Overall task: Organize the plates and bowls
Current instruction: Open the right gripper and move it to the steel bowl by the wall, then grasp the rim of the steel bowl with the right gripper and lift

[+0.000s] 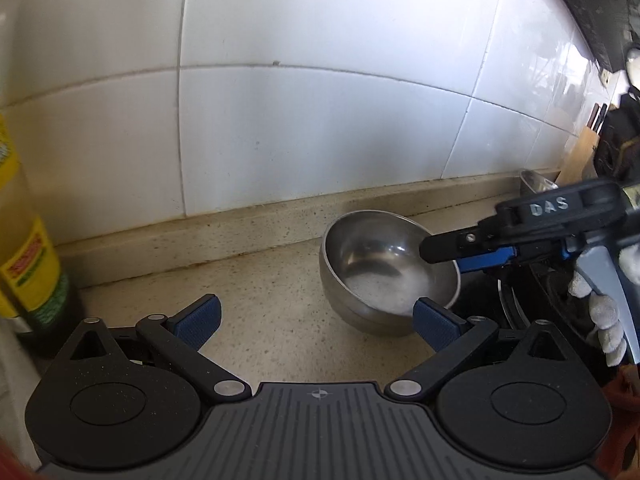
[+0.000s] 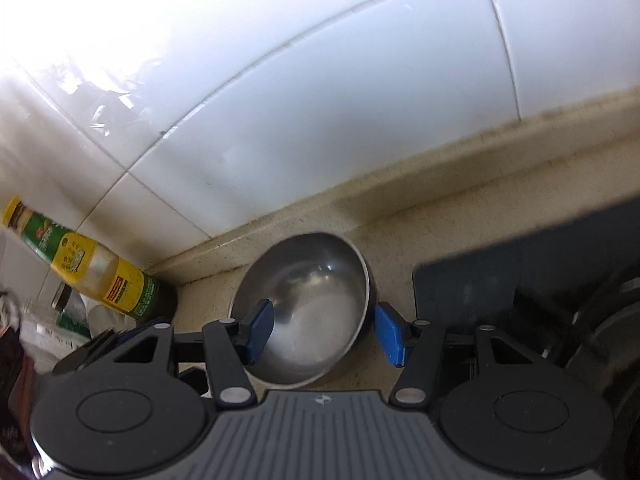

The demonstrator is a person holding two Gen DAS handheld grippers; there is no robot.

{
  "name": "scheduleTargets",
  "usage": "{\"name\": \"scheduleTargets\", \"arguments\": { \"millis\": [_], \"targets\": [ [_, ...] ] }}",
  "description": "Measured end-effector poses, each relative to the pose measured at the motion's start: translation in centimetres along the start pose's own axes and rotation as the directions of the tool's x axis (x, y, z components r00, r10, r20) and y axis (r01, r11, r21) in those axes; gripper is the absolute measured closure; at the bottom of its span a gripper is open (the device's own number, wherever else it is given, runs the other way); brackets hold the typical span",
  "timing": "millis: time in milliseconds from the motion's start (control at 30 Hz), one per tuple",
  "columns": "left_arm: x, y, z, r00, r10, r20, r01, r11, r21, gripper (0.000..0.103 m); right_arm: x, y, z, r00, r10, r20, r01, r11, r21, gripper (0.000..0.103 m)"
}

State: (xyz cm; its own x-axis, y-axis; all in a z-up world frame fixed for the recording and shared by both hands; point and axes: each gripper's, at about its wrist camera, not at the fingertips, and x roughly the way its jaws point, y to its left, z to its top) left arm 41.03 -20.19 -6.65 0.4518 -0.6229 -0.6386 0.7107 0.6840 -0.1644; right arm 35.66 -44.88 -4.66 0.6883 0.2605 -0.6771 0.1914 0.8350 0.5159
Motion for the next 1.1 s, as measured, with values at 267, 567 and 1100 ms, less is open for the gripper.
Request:
{"name": "scheduleTargets", "arguments": {
  "millis": [267,567,1100],
  "targets": [
    [1.9,0.1,-0.1,0.995,-0.086,-0.051,0.089,0.994,0.065,0.0,-2.6,0.5,-0.3,0.999,-0.005,-0.041,-0.009,0.934,-0.356,0.037],
    [5.2,0.9,0.6,0.974,-0.19,-0.127,0.2,0.977,0.068,0.0,-1.1,-0.1,-1.2,0.998,-0.05,-0.025,0.029,0.842,-0.539,0.037],
    [8.7,0.2,1.5,0.958,-0.246,-0.145,0.268,0.95,0.16,0.0,4.4,1.5,0.8,0.986,-0.08,-0.147,-0.061,0.644,-0.763,0.037]
  ]
}}
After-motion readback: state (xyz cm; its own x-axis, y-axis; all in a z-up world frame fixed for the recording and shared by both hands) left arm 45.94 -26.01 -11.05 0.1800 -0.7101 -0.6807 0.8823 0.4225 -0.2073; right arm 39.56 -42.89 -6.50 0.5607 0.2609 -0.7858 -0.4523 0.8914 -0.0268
